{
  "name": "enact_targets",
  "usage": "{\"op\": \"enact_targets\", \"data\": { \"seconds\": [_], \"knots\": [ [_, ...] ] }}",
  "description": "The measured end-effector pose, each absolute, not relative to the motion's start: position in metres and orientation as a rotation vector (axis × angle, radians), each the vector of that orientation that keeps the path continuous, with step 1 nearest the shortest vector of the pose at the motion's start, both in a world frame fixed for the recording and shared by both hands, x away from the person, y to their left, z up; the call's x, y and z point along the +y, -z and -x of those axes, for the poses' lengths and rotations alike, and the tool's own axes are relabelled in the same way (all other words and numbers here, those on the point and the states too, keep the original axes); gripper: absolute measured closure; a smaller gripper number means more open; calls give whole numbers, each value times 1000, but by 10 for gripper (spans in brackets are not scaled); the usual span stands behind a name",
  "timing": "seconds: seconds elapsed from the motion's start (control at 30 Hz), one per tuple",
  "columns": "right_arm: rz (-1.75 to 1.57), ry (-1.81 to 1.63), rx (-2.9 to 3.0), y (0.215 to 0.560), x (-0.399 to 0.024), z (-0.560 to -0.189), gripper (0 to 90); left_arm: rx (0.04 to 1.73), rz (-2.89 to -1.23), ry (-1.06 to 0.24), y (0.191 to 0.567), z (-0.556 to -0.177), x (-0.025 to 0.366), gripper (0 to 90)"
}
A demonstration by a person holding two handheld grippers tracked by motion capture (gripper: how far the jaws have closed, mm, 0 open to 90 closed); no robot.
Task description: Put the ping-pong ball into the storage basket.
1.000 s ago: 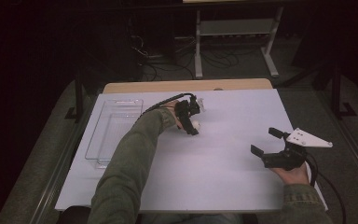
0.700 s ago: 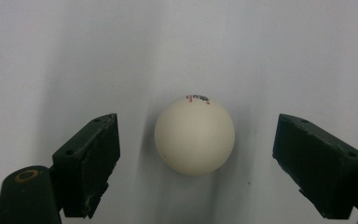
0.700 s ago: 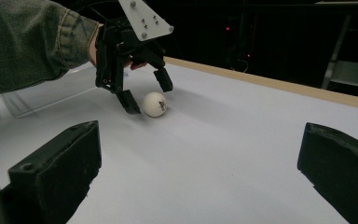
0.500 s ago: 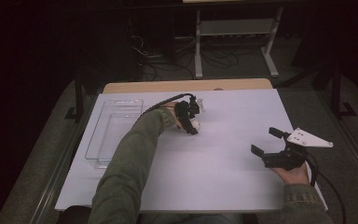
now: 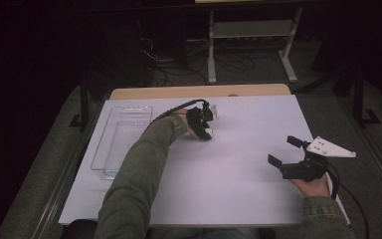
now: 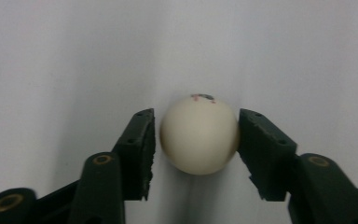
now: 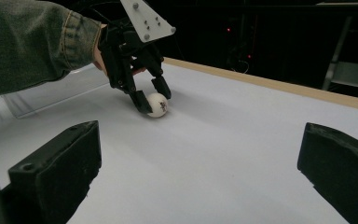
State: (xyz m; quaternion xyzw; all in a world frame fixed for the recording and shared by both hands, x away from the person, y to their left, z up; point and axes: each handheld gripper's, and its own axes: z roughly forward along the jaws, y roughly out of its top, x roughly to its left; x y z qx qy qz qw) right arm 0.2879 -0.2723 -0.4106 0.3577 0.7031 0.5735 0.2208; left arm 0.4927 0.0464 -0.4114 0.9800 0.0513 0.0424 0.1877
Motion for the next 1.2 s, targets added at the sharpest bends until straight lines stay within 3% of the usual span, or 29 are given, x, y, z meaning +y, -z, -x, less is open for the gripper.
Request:
{"op": "enact_targets", "data": {
  "seconds": [1.2],
  "knots": [
    [-989, -1585, 1940, 410, -272, -287, 0, 134, -2774, -110, 393, -488, 55, 511]
  ]
}}
